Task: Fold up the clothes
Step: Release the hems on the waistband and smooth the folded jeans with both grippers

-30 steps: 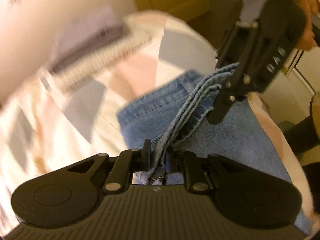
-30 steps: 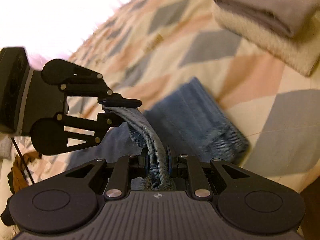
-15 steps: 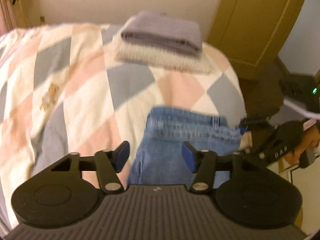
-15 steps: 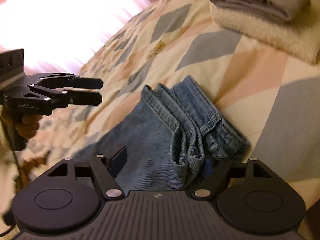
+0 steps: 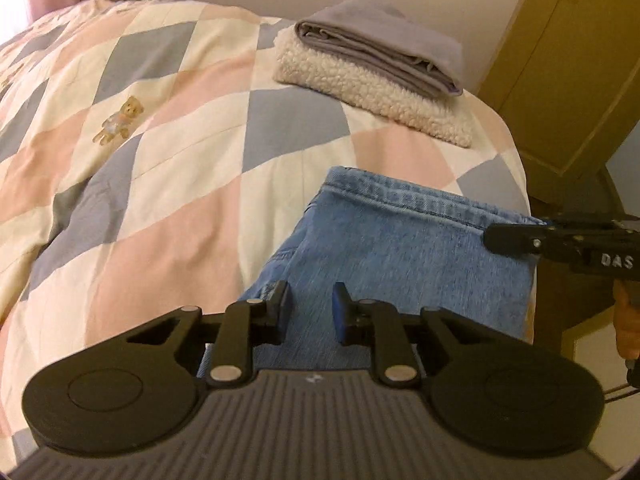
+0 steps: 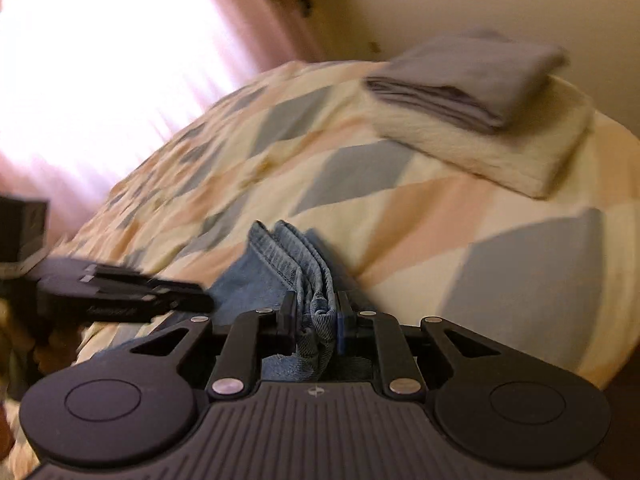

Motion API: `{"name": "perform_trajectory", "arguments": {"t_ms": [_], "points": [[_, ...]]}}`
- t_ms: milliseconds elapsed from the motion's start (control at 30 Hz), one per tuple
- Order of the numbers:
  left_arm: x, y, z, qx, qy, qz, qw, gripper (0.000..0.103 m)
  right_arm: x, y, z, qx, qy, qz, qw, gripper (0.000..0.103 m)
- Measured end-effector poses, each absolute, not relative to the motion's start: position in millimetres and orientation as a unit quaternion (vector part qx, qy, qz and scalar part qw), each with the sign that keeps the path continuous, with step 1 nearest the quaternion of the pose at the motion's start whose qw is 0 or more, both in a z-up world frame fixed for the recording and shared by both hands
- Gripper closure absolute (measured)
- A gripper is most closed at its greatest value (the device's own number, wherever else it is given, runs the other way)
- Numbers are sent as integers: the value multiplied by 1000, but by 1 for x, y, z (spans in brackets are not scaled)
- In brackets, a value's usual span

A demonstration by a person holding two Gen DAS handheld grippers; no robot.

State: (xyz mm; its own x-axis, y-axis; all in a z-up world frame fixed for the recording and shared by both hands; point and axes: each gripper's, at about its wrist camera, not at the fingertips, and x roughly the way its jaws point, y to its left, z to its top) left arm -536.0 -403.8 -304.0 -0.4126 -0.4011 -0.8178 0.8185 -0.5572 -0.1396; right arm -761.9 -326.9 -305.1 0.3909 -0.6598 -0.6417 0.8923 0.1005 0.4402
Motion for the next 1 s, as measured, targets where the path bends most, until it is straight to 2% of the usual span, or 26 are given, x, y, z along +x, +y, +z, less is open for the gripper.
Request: {"name": "perform_trajectory", "arguments": {"t_ms": [200, 267, 367, 400, 433, 500, 567, 767, 833, 1000], "points": [[-553, -407, -303, 357, 269, -801, 398, 86, -763, -341, -322, 423, 163, -515, 728, 83], [-562, -413, -305, 352, 267, -805, 395, 86, -763, -345, -324, 434, 164, -507, 726, 77], [-579, -423, -310, 351, 256, -812, 389, 85, -766, -345, -322, 435, 160, -527, 712, 76], [-585, -426, -311, 350, 253, -815, 387, 85, -766, -344, -320, 427, 160, -543, 705, 72], [-588, -432, -313, 350, 252, -814, 388, 82, -766, -342, -317, 420, 160, -560, 696, 57], [-586, -446, -315, 348, 264, -809, 393, 77, -768, -340, -313, 405, 168, -606, 664, 49], [-573, -448, -304, 333, 262, -805, 416, 84, -766, -334, -303, 380, 169, -632, 654, 51], [-474, -397, -259, 332, 255, -781, 463, 85, -730, -299, -271, 321, 171, -605, 709, 52], [-441, -359, -252, 359, 244, -773, 463, 85, -706, -287, -275, 317, 193, -575, 729, 57], [-390, -276, -286, 467, 234, -740, 424, 84, -649, -266, -309, 319, 256, -515, 753, 62]]}}
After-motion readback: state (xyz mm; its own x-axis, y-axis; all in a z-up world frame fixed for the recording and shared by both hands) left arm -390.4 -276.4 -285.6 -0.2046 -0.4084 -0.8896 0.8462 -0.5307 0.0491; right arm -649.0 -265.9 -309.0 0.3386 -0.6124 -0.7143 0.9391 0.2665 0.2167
